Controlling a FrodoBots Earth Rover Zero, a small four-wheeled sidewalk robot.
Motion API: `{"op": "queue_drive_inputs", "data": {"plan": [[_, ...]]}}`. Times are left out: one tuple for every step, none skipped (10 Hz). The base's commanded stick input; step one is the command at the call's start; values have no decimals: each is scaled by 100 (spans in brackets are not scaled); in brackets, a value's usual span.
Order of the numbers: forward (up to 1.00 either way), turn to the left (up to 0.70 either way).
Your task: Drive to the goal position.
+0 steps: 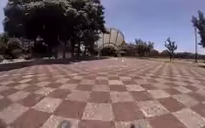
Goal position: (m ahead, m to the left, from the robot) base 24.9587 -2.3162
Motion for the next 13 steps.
{"op": "queue_drive_inputs", "data": {"plan": [[70, 0], [70, 0], [70, 0], [70, 0], [70, 0], [70, 0], [70, 0], [70, 0], [70, 0], [70, 0], [70, 0], [70, 0], [70, 0]]}}
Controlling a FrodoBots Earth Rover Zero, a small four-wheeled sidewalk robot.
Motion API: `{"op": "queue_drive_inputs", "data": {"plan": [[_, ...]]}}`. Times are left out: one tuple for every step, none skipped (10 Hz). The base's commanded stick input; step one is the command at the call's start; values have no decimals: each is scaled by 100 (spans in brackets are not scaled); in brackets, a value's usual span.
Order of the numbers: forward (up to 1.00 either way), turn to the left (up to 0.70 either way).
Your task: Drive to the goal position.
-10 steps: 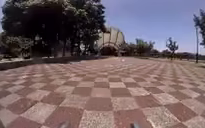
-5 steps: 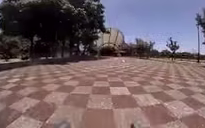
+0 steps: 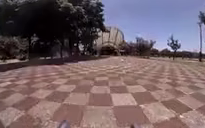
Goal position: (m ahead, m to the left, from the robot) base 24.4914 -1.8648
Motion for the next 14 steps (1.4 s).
{"op": "queue_drive_inputs", "data": {"plan": [[70, 0], [70, 0], [70, 0], [70, 0], [70, 0], [70, 0], [70, 0], [70, 0], [70, 0], [70, 0], [70, 0], [70, 0], [70, 0], [70, 0]]}}
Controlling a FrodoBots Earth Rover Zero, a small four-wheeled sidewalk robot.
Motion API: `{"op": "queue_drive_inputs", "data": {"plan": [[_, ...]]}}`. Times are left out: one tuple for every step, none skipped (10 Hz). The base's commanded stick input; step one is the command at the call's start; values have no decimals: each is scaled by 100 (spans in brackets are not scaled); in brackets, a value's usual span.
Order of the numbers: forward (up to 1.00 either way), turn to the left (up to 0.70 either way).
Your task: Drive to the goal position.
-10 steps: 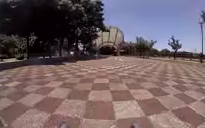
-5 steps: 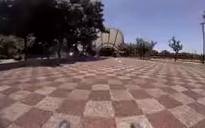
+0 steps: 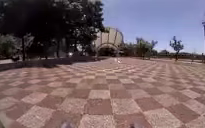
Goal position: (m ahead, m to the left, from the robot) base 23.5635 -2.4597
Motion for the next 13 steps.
{"op": "queue_drive_inputs", "data": {"plan": [[70, 0], [70, 0], [70, 0], [70, 0], [70, 0], [70, 0], [70, 0], [70, 0], [70, 0], [70, 0], [70, 0], [70, 0], [70, 0]]}}
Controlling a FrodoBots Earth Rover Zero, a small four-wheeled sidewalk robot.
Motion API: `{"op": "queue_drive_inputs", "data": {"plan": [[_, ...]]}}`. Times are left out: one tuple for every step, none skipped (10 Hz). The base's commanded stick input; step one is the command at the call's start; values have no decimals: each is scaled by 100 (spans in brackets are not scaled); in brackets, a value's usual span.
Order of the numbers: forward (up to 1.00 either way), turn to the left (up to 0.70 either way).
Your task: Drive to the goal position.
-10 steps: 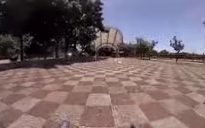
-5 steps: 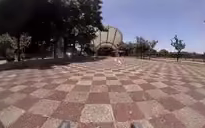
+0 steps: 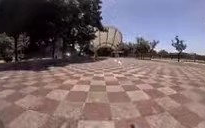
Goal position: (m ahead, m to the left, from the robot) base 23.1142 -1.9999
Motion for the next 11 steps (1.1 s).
{"op": "queue_drive_inputs", "data": {"plan": [[70, 0], [70, 0], [70, 0], [70, 0], [70, 0], [70, 0], [70, 0], [70, 0], [70, 0], [70, 0], [70, 0]]}}
